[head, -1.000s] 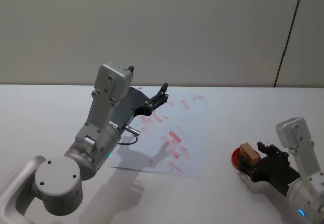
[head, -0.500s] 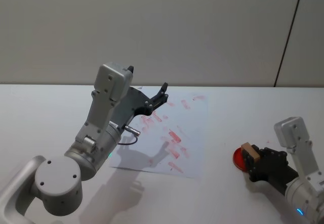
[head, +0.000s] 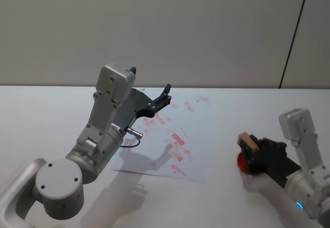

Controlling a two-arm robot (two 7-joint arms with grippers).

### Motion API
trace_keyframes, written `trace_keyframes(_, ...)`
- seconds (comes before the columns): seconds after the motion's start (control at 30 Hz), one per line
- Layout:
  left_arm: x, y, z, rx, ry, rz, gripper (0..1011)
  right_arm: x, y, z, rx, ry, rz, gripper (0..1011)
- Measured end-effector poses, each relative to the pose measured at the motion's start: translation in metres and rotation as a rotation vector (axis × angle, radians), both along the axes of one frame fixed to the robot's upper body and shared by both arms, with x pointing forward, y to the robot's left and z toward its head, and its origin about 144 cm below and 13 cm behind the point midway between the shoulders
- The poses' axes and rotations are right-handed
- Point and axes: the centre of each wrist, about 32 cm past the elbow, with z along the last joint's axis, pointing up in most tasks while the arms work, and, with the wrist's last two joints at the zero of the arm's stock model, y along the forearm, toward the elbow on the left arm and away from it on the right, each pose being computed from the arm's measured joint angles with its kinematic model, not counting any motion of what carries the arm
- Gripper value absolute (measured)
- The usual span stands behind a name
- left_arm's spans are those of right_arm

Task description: Use the one hand to pick up the stamp and affix it onto the A4 paper.

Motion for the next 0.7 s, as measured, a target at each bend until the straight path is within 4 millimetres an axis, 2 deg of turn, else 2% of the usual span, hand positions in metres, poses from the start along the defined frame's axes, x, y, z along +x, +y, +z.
trace_keyframes(0.37,0.0,0.0,0.0,0.0,0.0,0.0,1002,0.017,0.029,0.025,0.128,-0.075,0.096,220)
trace_keyframes(0.7,0.0,0.0,0.0,0.0,0.0,0.0,1003,0.031,0.051,0.032,0.141,-0.055,0.205,220)
